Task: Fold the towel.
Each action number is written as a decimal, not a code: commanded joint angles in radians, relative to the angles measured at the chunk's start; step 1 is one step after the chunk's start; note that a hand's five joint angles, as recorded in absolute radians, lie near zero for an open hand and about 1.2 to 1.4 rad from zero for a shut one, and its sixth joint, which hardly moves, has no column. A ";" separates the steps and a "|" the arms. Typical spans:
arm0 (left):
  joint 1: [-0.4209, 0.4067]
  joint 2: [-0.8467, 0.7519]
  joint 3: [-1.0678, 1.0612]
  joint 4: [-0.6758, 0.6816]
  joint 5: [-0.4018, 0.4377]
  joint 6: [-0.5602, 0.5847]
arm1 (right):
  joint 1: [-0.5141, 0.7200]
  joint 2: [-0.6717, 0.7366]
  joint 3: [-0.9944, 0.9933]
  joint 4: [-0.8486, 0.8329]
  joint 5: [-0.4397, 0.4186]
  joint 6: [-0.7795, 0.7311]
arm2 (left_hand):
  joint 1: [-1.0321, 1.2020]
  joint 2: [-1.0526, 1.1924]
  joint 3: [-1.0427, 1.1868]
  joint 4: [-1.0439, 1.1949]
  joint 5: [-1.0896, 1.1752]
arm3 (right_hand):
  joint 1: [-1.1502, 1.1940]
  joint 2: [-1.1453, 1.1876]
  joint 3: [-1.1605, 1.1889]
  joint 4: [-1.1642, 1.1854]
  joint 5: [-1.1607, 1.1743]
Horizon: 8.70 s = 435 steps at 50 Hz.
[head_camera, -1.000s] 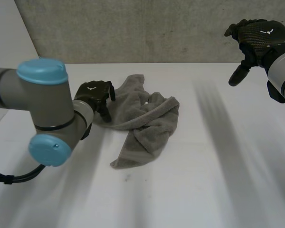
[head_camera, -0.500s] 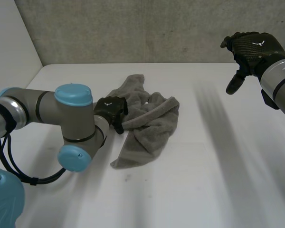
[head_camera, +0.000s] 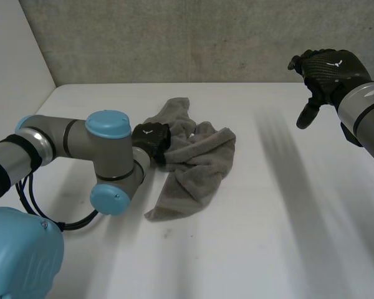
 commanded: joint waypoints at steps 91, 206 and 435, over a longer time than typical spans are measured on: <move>0.155 0.732 -0.773 0.355 0.084 0.227 | 0.272 0.089 0.196 0.371 -0.038 -0.398 | 0.523 0.520 0.520 0.520 0.529 | -0.058 -0.073 -0.072 -0.091 -0.067; 0.157 0.590 -0.594 0.631 0.035 0.291 | 0.245 0.404 -0.374 0.143 0.003 -0.404 | 0.523 0.520 0.520 0.520 0.529 | 1.164 1.148 1.149 1.131 1.154; 0.400 0.453 -0.882 0.322 0.270 0.386 | -0.212 0.119 0.446 -0.376 -0.158 -0.005 | 0.386 0.382 0.382 0.382 0.391 | 1.164 1.148 1.149 1.131 1.154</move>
